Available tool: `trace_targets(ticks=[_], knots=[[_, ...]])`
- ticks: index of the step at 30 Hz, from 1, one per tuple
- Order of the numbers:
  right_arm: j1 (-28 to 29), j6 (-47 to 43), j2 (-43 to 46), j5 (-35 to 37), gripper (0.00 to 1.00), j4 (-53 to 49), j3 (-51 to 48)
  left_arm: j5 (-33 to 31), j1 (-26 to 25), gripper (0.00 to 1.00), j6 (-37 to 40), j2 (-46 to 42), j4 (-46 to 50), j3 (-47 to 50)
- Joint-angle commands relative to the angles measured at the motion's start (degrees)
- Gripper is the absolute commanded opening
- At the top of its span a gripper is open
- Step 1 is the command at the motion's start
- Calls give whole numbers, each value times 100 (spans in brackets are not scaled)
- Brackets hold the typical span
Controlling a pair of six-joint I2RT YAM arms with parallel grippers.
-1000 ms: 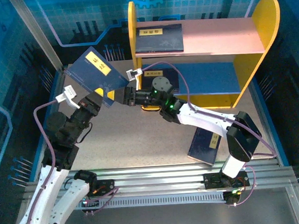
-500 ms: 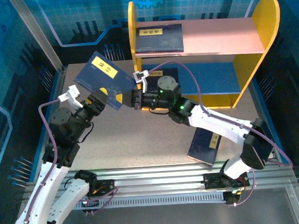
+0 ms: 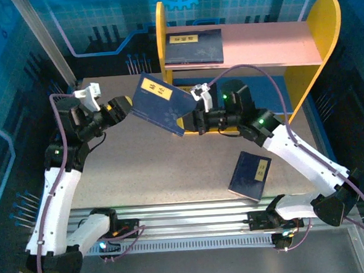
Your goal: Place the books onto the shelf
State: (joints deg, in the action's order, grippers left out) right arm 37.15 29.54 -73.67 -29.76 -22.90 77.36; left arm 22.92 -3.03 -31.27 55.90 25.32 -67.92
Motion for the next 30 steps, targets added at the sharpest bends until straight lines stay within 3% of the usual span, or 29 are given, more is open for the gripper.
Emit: trace_targets(ticks=[1, 11, 23, 27, 30], knots=[[-384, -661, 126, -780, 13, -871, 296, 1315, 57, 65, 568, 78, 144, -181], [-821, -1376, -73, -1855, 13, -1659, 772, 2650, 57, 66, 850, 259, -111, -89], [-832, -2024, -477, -2231, 15, -2426, 1403, 3573, -38, 64, 1076, -33, -265, -13], [-832, -2150, -591, -2260, 15, -2635, 1571, 3681, -49, 56, 1200, -174, -193, -36], [-832, -2186, -629, -2284, 15, -2675, 1641, 3711, -60, 45, 1284, -193, -71, -67]])
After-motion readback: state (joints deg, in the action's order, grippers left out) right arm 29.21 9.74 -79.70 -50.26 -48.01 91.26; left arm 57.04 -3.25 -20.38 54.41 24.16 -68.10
